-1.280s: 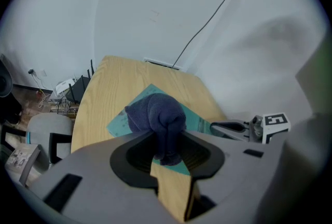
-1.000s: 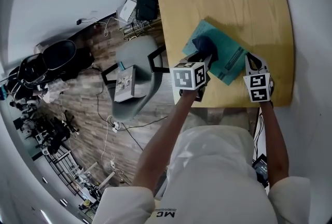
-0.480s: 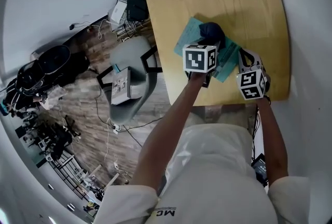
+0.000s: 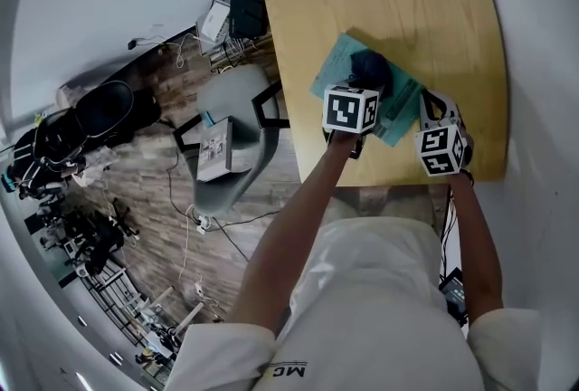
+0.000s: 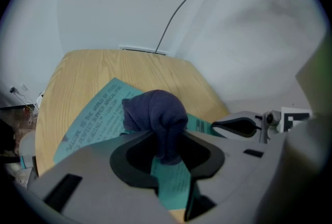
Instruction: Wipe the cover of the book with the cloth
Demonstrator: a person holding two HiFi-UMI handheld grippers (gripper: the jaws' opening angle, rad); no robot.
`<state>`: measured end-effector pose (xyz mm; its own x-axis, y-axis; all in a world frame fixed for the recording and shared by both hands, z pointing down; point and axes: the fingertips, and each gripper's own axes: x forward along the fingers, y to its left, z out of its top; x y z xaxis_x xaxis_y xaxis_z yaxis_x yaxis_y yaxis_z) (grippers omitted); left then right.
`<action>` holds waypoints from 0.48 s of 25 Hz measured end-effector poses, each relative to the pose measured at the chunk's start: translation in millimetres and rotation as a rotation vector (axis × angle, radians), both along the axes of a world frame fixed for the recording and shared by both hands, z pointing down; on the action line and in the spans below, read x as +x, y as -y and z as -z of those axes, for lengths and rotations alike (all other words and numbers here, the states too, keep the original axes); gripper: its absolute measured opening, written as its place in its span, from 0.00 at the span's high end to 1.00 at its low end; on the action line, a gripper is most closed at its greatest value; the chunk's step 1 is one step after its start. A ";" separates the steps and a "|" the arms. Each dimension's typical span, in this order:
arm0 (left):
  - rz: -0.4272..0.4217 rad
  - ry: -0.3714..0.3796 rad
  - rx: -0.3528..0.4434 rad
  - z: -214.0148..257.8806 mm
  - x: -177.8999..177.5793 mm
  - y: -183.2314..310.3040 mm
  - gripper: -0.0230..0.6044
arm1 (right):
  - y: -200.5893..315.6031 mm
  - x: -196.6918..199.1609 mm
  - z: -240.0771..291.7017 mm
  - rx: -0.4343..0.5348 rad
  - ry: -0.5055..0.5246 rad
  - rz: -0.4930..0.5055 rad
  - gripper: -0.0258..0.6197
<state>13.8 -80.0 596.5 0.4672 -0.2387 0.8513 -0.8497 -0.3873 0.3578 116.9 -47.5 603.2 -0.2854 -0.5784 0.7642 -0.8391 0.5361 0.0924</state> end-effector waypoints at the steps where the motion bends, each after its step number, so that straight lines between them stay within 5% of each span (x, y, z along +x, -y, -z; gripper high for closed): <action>1: 0.006 -0.003 -0.003 0.6 -2.7 -2.4 0.75 | 0.2 0.1 0.5 0.000 -0.003 0.003 0.91; 12: 0.066 -0.015 -0.022 2.4 -45.3 -44.8 0.75 | 1.8 -3.2 1.2 0.023 -0.041 0.034 0.91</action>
<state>-31.5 -35.2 594.1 0.4641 -0.2508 0.8495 -0.8675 -0.3224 0.3787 113.7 -49.3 602.1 -0.2738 -0.5865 0.7622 -0.8158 0.5614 0.1390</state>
